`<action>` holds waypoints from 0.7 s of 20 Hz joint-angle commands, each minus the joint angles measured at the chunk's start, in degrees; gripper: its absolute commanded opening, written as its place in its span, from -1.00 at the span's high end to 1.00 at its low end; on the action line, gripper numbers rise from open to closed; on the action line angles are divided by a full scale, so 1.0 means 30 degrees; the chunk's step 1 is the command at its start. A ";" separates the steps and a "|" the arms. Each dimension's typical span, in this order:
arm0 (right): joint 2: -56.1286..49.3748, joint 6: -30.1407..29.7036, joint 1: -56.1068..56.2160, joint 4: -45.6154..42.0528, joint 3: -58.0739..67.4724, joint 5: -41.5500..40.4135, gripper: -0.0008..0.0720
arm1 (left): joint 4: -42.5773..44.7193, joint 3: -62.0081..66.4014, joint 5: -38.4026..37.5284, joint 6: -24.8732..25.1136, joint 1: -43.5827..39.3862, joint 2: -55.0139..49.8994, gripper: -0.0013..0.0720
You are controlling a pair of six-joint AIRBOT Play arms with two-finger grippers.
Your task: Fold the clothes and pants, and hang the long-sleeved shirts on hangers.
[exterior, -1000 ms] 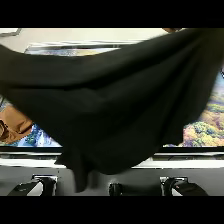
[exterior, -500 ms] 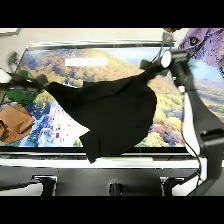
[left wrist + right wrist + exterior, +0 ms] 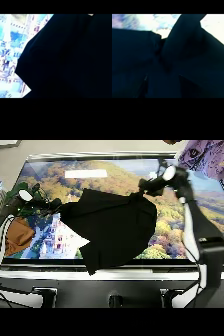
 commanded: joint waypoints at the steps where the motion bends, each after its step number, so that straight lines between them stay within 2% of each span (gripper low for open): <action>1: 0.2841 -0.4677 -0.2222 0.0488 -0.0058 0.5144 -0.28 | -0.0131 0.0277 -0.1107 0.0029 0.0284 0.0401 0.92; 3: 0.4896 -0.5166 -0.4087 0.1661 -0.1807 0.6652 -0.29 | -0.0131 0.0510 -0.1894 0.0029 0.0328 0.0554 0.92; 6: 0.9224 -0.5304 -0.5850 0.3483 -0.9289 0.6528 -0.29 | -0.0131 0.0510 -0.2506 0.0022 0.0255 0.0641 0.91; 8: 1.2721 -0.4430 -0.5646 0.4699 -1.5773 0.4743 -0.29 | -0.0138 0.0503 -0.2703 0.0022 0.0226 0.0641 0.91; 11: 1.7347 -0.2637 -0.4430 0.8961 -2.4429 0.0692 -0.29 | -0.0131 0.0503 -0.2710 0.0022 0.0226 0.0641 0.91; 14: 1.9642 -0.1654 -0.1137 1.2233 -3.0061 -0.2958 -0.29 | -0.0131 0.0503 -0.2827 0.0022 0.0226 0.0641 0.91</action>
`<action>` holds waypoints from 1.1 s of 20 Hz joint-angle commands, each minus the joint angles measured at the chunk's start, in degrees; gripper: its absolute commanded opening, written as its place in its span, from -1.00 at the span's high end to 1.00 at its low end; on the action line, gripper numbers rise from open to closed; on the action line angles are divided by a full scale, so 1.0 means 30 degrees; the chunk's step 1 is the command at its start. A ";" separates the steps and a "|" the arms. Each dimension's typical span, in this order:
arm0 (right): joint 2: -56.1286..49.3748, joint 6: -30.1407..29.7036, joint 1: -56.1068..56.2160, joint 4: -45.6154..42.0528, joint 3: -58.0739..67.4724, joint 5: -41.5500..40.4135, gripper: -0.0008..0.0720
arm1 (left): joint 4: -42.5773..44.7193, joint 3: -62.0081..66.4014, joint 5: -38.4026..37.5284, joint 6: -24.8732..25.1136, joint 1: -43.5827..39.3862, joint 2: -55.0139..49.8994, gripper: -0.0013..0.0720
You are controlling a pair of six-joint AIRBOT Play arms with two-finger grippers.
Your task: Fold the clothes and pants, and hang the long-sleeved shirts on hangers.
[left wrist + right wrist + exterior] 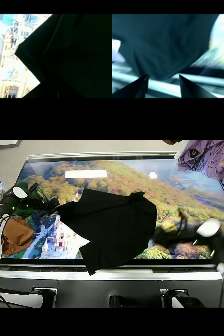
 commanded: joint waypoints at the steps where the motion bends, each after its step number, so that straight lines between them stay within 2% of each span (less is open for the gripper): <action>1: 0.2754 0.1545 0.3774 0.4255 -0.6768 -0.4911 -0.30 | 0.0000 0.0015 -0.0219 0.0007 -0.0015 0.0015 0.91; 4: 0.1902 0.3162 0.7949 0.4051 -0.7271 -0.8364 -0.38 | 0.0000 0.0015 -0.0226 0.0000 -0.0015 0.0015 0.91; 6: 0.0707 0.4044 0.9479 0.4065 -0.7271 -0.9996 -0.54 | 0.0000 0.0015 -0.0233 0.0000 -0.0015 0.0015 0.91; 9: -0.0780 0.3810 0.9967 0.4568 -0.7264 -1.0936 -0.54 | 0.0000 0.0015 -0.0226 0.0000 -0.0015 0.0007 0.91; 17: -0.0969 0.3468 0.9967 0.5144 -0.7264 -1.3755 -0.52 | 0.0007 0.0015 -0.0219 0.0007 -0.0015 -0.0007 0.91; 18: -0.1115 0.3468 0.9967 0.5144 -0.7264 -1.3792 -0.41 | 0.0007 0.0015 -0.0211 0.0000 -0.0015 -0.0015 0.91; 20: -0.1727 0.3453 0.9967 0.5136 -0.7264 -1.3486 0.01 | 0.0007 0.0015 -0.0211 0.0007 -0.0015 -0.0044 0.91; 21: -0.2040 0.3337 0.9967 0.5144 -0.7264 -1.3347 0.38 | 0.0000 0.0015 -0.0226 0.0000 -0.0015 -0.0044 0.91; 22: -0.2062 0.2987 0.9959 0.5144 -0.7242 -1.3493 0.84 | 0.0000 0.0015 -0.0233 0.0000 -0.0015 -0.0036 0.91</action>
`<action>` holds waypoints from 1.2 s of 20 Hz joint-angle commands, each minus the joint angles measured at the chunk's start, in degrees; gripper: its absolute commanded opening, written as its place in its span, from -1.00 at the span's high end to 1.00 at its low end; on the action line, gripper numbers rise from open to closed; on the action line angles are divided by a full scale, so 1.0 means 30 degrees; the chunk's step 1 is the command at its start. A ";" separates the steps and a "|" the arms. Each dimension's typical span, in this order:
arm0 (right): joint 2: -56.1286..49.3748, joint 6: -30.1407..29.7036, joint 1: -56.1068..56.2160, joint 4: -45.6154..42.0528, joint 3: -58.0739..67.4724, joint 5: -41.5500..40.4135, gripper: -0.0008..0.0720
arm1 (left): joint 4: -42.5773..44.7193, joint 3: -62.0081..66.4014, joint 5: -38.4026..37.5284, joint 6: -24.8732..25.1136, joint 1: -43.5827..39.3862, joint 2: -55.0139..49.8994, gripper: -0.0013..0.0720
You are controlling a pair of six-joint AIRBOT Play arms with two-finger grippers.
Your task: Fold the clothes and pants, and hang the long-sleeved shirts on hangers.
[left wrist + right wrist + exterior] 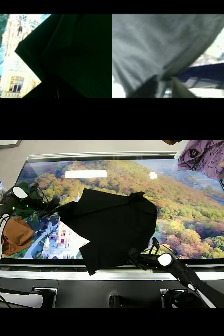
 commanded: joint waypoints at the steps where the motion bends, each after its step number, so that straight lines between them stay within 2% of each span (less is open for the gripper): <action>1: -0.0291 -0.1020 0.0022 0.0080 0.0270 -0.0350 0.91 | 0.0000 0.0015 -0.0015 0.0000 -0.0015 -0.0007 0.91; 4: 0.0153 -0.4095 -0.1151 -0.2106 0.3024 0.0816 0.91 | -0.0619 0.0182 -0.0015 0.0299 0.0044 0.0306 0.92; 6: 0.0153 -0.4320 -0.3402 -0.5501 0.6455 0.3249 0.91 | -0.1763 0.1304 -0.0248 0.1625 0.0124 0.0721 0.92; 8: 0.0153 -0.5078 -0.5741 -0.7038 1.1096 0.5472 0.91 | -0.1858 0.3548 -0.0495 0.1982 0.0204 0.1304 0.92; 11: 0.0153 -0.6280 -0.7970 -0.7176 1.9467 0.7810 0.91 | -0.1858 0.8327 -0.0525 0.3381 0.0284 0.2528 0.92; 14: 0.0160 -0.6222 -0.9260 -0.8371 2.7758 1.0848 0.90 | -0.1749 1.2626 -0.0415 0.4109 0.0306 0.4379 0.92; 17: 0.0364 -0.5209 -0.9500 -1.0244 3.4184 1.3522 0.90 | -0.1005 1.2575 0.0277 0.4204 0.0306 0.8386 0.92; 20: 0.2208 -0.3395 -0.9500 -1.2087 3.5671 1.4018 0.90 | 0.0357 1.0958 0.0226 0.4153 0.0299 1.2837 0.92; 24: 0.3417 -0.1829 -0.9500 -1.2604 3.5663 1.3806 0.90 | 0.5085 1.0462 0.0197 0.1588 0.0299 1.6254 0.92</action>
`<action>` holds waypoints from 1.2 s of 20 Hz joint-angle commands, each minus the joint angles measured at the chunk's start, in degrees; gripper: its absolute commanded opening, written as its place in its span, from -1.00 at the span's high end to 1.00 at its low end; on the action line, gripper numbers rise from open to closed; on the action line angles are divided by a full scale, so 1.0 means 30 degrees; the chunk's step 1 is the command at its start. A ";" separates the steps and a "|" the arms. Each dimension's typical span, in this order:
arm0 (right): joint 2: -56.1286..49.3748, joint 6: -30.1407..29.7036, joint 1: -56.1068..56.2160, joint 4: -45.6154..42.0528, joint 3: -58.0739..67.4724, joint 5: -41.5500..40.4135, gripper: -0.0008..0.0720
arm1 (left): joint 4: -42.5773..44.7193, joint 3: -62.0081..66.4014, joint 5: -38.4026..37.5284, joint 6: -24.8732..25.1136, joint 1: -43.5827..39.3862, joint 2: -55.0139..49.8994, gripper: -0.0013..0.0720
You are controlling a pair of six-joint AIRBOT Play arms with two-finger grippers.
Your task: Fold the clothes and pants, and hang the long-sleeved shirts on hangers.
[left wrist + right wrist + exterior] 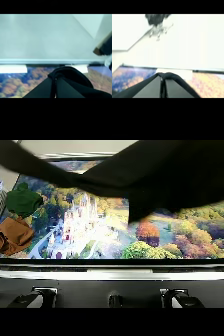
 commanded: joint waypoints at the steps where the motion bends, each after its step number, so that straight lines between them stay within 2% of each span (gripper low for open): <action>1: 0.0692 0.1494 -0.0058 -0.0896 0.0605 0.0321 0.90 | 0.3774 -0.0299 0.0029 -0.1778 0.0015 0.2747 0.92; 4: -0.0393 0.3876 -0.0058 -0.0175 -0.0444 0.0794 0.90 | 0.3592 -0.0612 -0.1290 -0.2142 -0.0015 0.2288 0.92; 6: -0.1989 0.4787 -0.0058 0.0845 -0.1464 0.1814 0.90 | 0.3009 -0.1683 -0.2120 -0.2404 -0.0022 0.1443 0.92; 9: -0.5282 0.4619 -0.0051 0.2521 -0.3432 0.2885 0.90 | 0.1923 -0.4408 -0.2390 -0.2397 -0.0029 -0.0474 0.92; 11: -0.8145 0.3621 0.0495 0.2667 -0.4459 0.2943 0.90 | 0.1770 -0.6601 -0.2375 -0.2412 -0.0029 -0.2441 0.92; 13: -1.1555 0.1654 0.1515 0.2601 -0.5085 0.1705 0.90 | 0.1727 -0.8364 -0.2055 -0.2783 -0.0146 -0.4750 0.92; 15: -1.4834 0.0393 0.2266 0.2565 -0.5085 -0.0750 0.90 | 0.1727 -0.9610 -0.0605 -0.2834 -0.0452 -0.7643 0.91; 18: -1.8338 0.0576 0.2586 0.2703 -0.5078 -0.5020 0.90 | 0.1705 -0.9770 0.2674 -0.2841 -0.0794 -1.1803 0.91; 20: -1.9657 0.1923 0.2579 0.2732 -0.5078 -0.6113 0.90 | 0.1290 -0.9763 0.5253 -0.2849 -0.0954 -1.3748 0.92; 22: -2.0283 0.2025 0.2586 0.2761 -0.5078 -0.6353 0.90 | -0.0073 -0.9763 0.7169 -0.2834 -0.0984 -1.4979 0.92; 23: -2.0422 0.2018 0.2586 0.2761 -0.5085 -0.6339 0.77 | -0.0889 -0.9763 0.7664 -0.2834 -0.0976 -1.5402 0.92; 24: -2.0429 0.2011 0.2579 0.2652 -0.5085 -0.6295 0.55 | -0.1501 -0.9763 0.7788 -0.2834 -0.0976 -1.5708 0.91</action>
